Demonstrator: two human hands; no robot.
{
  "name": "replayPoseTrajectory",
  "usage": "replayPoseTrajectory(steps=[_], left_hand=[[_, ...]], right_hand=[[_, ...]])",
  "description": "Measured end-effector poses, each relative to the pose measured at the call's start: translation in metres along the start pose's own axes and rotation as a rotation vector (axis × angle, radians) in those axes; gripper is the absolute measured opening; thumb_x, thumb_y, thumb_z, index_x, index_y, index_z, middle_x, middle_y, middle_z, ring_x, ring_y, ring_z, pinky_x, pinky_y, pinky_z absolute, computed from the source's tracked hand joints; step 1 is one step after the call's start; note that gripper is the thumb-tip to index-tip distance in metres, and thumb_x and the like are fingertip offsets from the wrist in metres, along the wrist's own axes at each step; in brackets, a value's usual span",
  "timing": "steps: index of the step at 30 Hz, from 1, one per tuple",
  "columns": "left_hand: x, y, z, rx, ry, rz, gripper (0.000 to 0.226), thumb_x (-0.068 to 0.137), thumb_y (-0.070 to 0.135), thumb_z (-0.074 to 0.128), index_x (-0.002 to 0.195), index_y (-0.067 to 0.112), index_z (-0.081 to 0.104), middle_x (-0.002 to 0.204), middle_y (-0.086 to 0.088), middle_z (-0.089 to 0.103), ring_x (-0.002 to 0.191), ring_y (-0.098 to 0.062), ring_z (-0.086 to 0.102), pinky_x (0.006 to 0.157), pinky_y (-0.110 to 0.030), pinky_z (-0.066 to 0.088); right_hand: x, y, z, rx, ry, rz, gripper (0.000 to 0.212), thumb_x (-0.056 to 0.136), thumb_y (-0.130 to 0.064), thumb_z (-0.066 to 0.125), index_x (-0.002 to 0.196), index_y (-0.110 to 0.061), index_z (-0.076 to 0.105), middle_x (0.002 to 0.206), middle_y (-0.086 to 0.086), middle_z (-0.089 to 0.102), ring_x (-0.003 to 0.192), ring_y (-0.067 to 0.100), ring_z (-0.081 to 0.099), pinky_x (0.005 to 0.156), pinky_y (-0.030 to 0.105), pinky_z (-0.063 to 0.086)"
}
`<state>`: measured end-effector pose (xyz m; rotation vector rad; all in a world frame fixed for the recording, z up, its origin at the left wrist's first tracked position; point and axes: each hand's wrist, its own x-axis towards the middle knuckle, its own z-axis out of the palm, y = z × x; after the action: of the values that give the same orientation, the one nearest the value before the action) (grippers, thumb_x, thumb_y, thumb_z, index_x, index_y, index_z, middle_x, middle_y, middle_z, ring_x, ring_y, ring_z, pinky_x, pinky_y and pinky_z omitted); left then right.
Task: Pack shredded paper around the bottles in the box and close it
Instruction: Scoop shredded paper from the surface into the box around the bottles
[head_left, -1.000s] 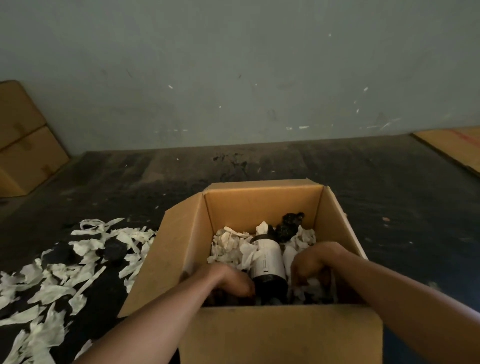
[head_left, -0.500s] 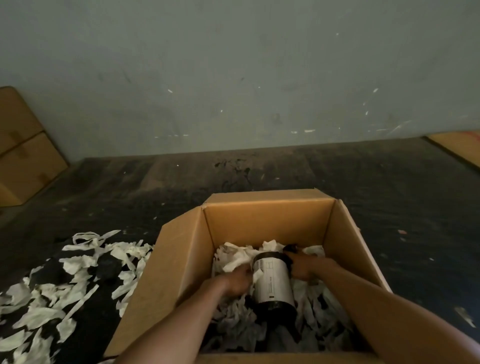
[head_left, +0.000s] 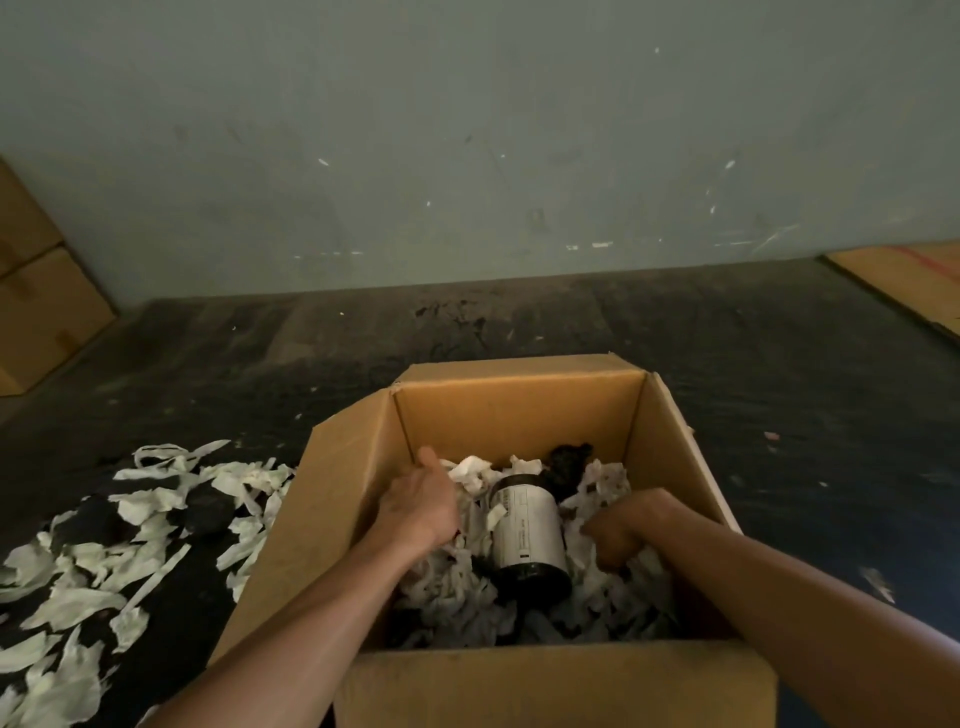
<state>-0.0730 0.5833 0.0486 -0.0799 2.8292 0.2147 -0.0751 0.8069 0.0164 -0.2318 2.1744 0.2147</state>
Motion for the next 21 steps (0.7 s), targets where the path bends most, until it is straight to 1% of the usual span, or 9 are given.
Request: replayPoseTrajectory(steps=[1,3,5,7,9,11,14,17,21], left_hand=[[-0.001,0.000,0.000,-0.050,0.041,0.022,0.054,0.093,0.006,0.057,0.137,0.016,0.028,0.108,-0.009,0.044,0.075,-0.013,0.051,0.054,-0.023,0.039],[0.001,-0.002,0.003,-0.072,0.001,0.153,0.080,0.090,0.000,0.059,0.151,0.024,0.012,0.139,-0.015,0.033,0.084,-0.015,0.054,0.060,-0.024,0.045],[-0.001,0.001,0.006,-0.013,-0.107,0.264,0.083,0.092,0.001,0.054,0.157,0.024,0.008,0.161,-0.011,0.015,0.123,-0.028,0.051,0.093,-0.037,0.051],[0.001,0.000,0.019,0.180,-0.289,0.311,0.064,0.096,0.006,0.048,0.155,0.018,0.025,0.159,-0.011,0.029,0.137,-0.028,0.041,0.108,-0.042,0.041],[0.000,-0.003,0.036,0.345,-0.505,0.230,0.055,0.098,0.011,0.047,0.151,0.014,0.034,0.154,-0.012,0.039,0.136,-0.028,0.042,0.106,-0.040,0.041],[-0.002,-0.005,0.046,0.404,-0.591,0.184,0.057,0.098,0.017,0.047,0.152,0.013,0.032,0.155,-0.012,0.037,0.138,-0.030,0.040,0.105,-0.040,0.040],[-0.003,-0.002,0.036,0.349,-0.530,0.225,0.052,0.099,0.011,0.043,0.151,0.010,0.036,0.155,-0.013,0.038,0.138,-0.030,0.040,0.108,-0.040,0.039],[-0.008,0.000,0.010,0.146,-0.388,0.284,0.053,0.097,0.007,0.040,0.149,0.016,0.042,0.155,-0.011,0.039,0.138,-0.030,0.041,0.110,-0.040,0.038],[-0.015,-0.013,-0.017,-0.140,-0.113,0.346,0.044,0.096,0.020,0.048,0.140,0.028,0.052,0.145,-0.005,0.052,0.126,-0.024,0.053,0.102,-0.044,0.047]], right_hand=[[-0.003,0.000,-0.005,0.021,0.023,-0.002,0.056,0.098,-0.031,0.052,0.150,-0.016,0.038,0.155,0.009,0.039,0.137,0.028,0.042,0.108,0.043,0.040],[-0.014,0.000,-0.016,0.078,0.077,-0.010,0.048,0.101,-0.028,0.048,0.146,-0.013,0.043,0.151,0.009,0.043,0.127,0.027,0.049,0.084,0.031,0.048],[-0.021,-0.002,-0.017,0.126,0.103,-0.014,0.045,0.101,-0.026,0.048,0.143,-0.011,0.046,0.148,0.011,0.046,0.110,0.025,0.054,0.069,0.028,0.045],[-0.019,-0.007,-0.003,0.127,0.047,-0.008,0.050,0.101,-0.028,0.050,0.147,-0.014,0.041,0.151,0.010,0.043,0.118,0.026,0.053,0.078,0.031,0.048],[-0.016,-0.014,0.014,0.078,-0.013,0.001,0.054,0.100,-0.031,0.050,0.151,-0.017,0.037,0.155,0.009,0.039,0.134,0.029,0.045,0.101,0.039,0.043],[-0.022,-0.016,0.018,0.068,-0.001,-0.013,0.055,0.101,-0.031,0.048,0.153,-0.018,0.034,0.157,0.009,0.036,0.139,0.029,0.039,0.109,0.041,0.035],[-0.037,-0.008,0.005,0.198,0.078,-0.040,0.051,0.102,-0.026,0.046,0.152,-0.024,0.035,0.157,0.004,0.036,0.134,0.024,0.045,0.104,0.039,0.041],[-0.049,-0.001,-0.014,0.339,0.195,-0.049,0.046,0.100,-0.023,0.045,0.146,-0.025,0.044,0.149,0.002,0.043,0.117,0.019,0.055,0.095,0.038,0.052],[-0.062,-0.013,-0.036,0.430,0.428,-0.058,0.039,0.100,-0.026,0.049,0.138,-0.020,0.054,0.141,0.003,0.054,0.122,0.021,0.054,0.104,0.037,0.043]])
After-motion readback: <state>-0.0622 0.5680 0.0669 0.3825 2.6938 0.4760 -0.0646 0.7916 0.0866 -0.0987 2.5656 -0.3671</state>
